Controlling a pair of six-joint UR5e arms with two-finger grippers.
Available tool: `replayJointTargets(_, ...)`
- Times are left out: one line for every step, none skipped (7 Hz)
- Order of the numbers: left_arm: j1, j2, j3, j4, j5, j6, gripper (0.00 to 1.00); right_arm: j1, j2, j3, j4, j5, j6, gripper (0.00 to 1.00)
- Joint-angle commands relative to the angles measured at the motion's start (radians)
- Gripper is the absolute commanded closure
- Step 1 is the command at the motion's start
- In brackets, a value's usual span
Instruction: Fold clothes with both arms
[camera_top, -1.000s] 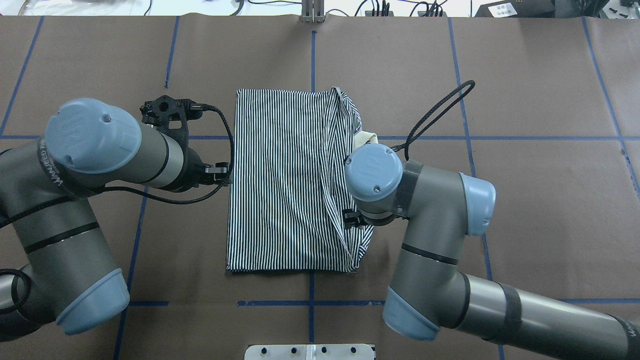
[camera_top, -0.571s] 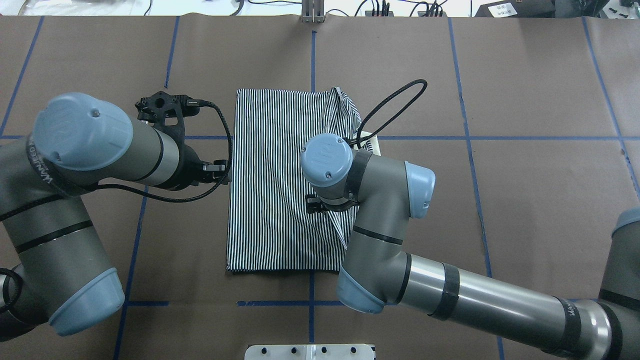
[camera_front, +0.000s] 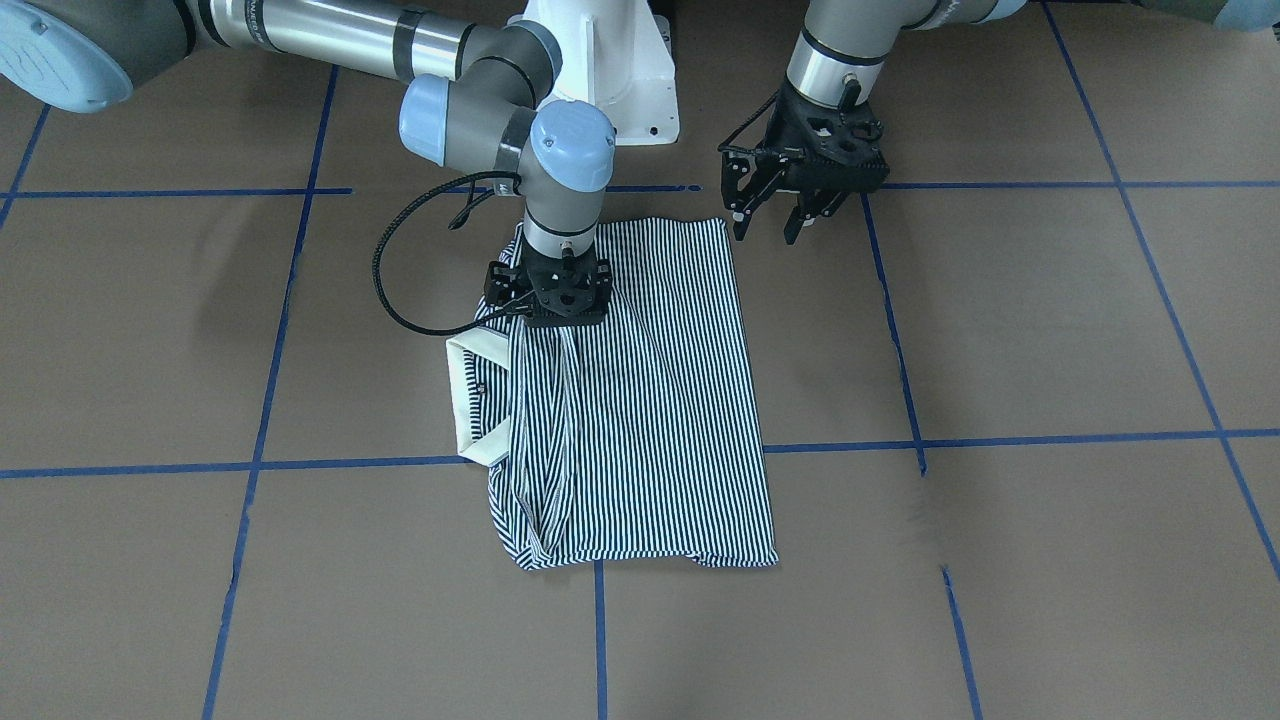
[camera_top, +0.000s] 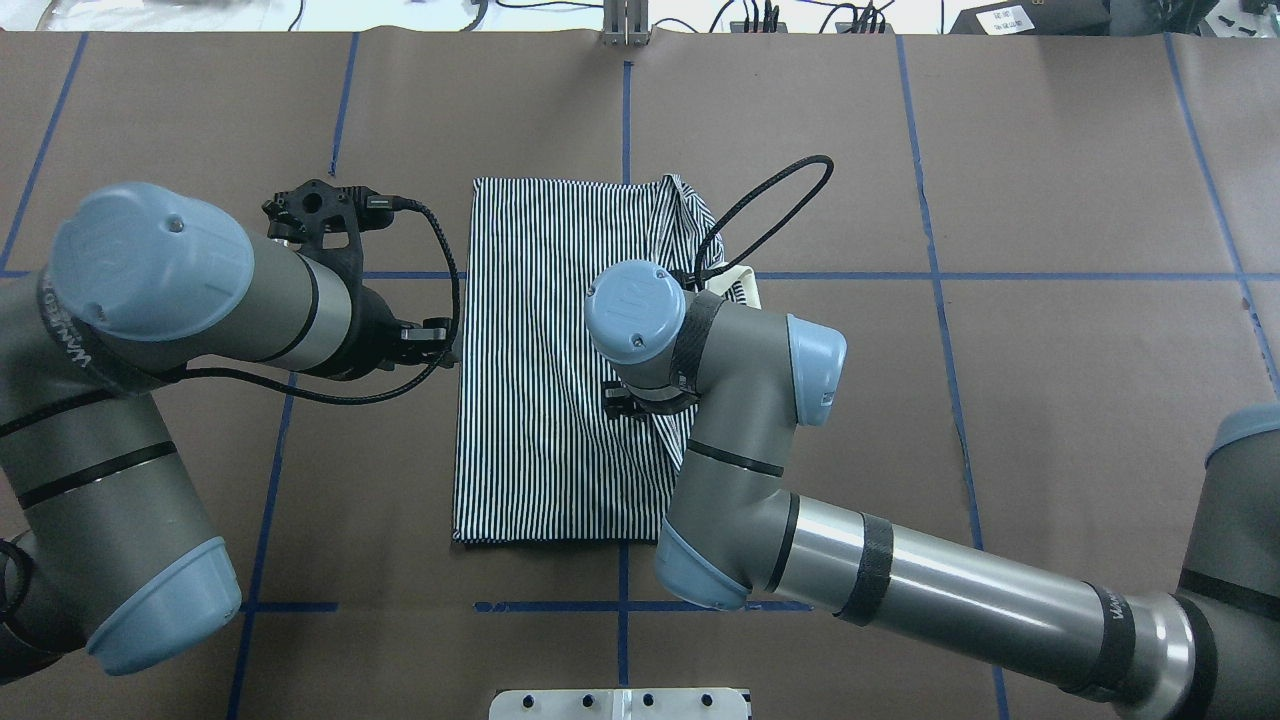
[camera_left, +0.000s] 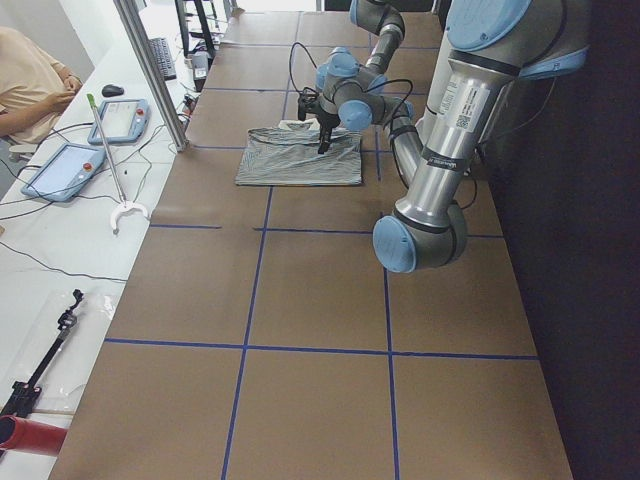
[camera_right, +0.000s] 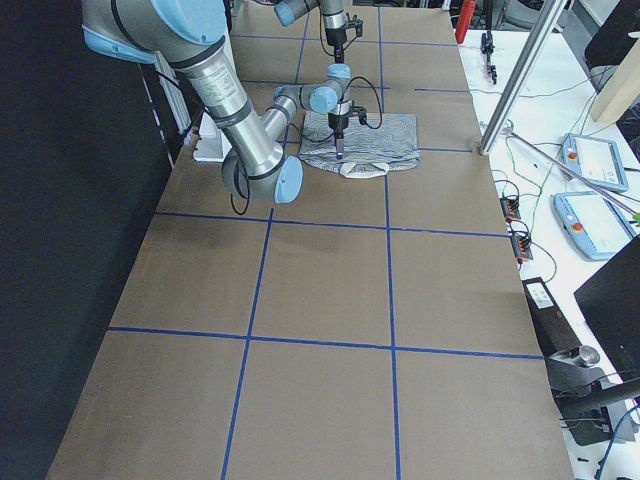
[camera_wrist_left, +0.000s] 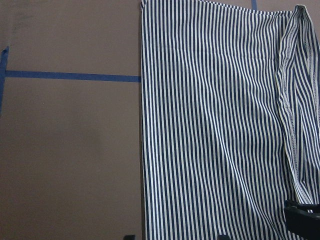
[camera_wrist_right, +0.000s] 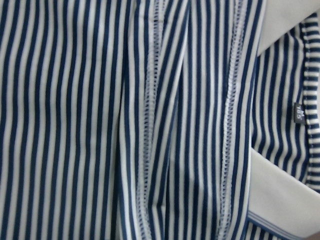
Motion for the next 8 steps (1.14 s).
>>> replayJointTargets(0.000,0.000,-0.002,0.000,0.000,0.000,0.37,0.011,-0.013,0.001,-0.005,0.000,-0.008,0.00)
replayJointTargets(0.000,0.003,-0.004,0.000,0.000,0.000,0.37,0.030,-0.032,0.016,-0.005,0.009,-0.010,0.00)
replayJointTargets(0.000,0.006,-0.004,0.000,0.000,0.000,0.37,0.057,-0.061,0.057,-0.005,0.015,-0.016,0.00)
replayJointTargets(0.001,0.005,-0.004,0.000,0.000,-0.002,0.37,0.067,-0.119,0.095,-0.002,0.015,-0.056,0.00)
replayJointTargets(0.001,0.005,-0.004,0.000,0.000,-0.002,0.37,0.080,-0.186,0.164,-0.008,0.015,-0.080,0.00)
replayJointTargets(0.001,0.005,-0.006,0.000,0.000,0.000,0.37,0.085,-0.244,0.219,-0.006,0.017,-0.102,0.00)
replayJointTargets(0.000,0.005,-0.006,0.000,0.000,-0.002,0.37,0.088,-0.245,0.226,-0.008,0.017,-0.104,0.00)
replayJointTargets(0.001,0.005,-0.007,0.000,0.000,0.000,0.37,0.091,-0.210,0.211,-0.008,0.014,-0.102,0.00)
